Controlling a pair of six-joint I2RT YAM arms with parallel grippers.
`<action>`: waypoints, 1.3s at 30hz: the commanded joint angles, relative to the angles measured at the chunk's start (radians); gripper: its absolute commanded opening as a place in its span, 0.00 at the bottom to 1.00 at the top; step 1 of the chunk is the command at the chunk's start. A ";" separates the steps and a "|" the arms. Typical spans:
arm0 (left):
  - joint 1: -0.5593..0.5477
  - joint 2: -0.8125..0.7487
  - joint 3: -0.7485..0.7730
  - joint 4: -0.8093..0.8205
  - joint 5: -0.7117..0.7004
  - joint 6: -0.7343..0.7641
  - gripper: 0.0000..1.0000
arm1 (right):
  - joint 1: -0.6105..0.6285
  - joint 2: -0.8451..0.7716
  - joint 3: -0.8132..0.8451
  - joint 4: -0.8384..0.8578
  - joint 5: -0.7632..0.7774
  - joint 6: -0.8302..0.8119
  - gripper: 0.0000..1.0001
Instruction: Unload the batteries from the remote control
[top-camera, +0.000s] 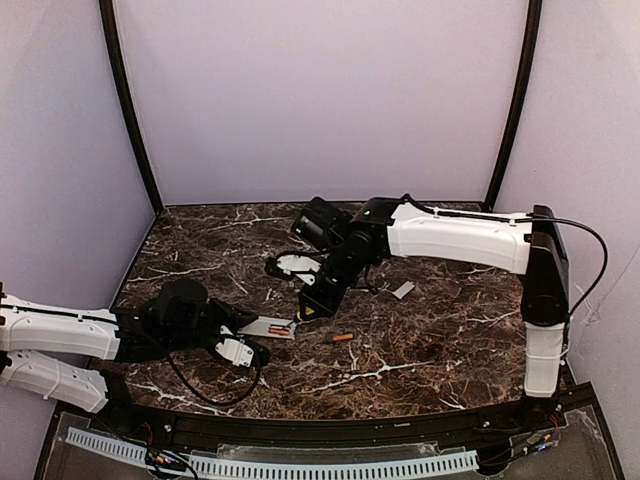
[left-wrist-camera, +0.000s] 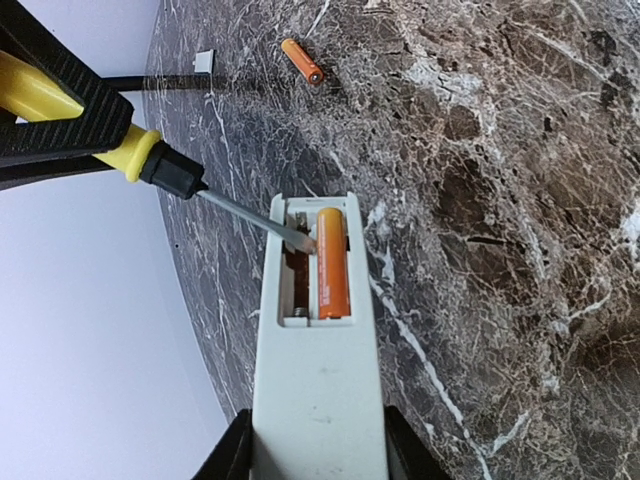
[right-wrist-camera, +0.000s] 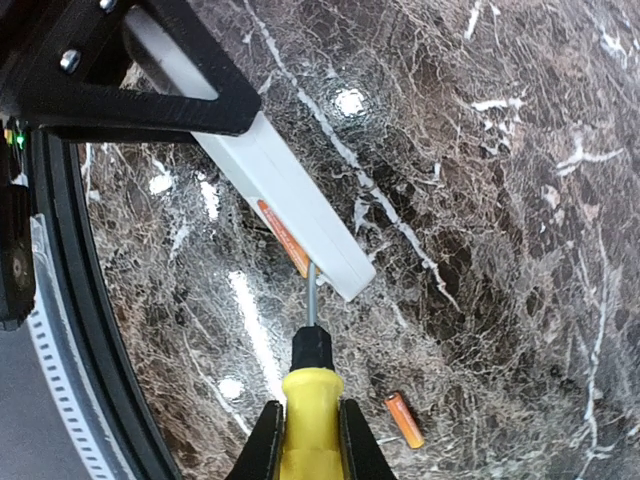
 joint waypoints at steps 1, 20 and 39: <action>-0.012 -0.055 0.008 0.144 0.133 -0.022 0.00 | 0.039 -0.018 -0.029 0.085 0.141 -0.176 0.00; -0.013 -0.067 0.004 0.171 0.127 -0.040 0.00 | -0.036 0.005 -0.008 0.117 -0.277 -0.076 0.00; -0.012 -0.053 0.004 0.177 0.068 -0.006 0.00 | -0.113 0.061 -0.015 0.143 -0.498 0.470 0.00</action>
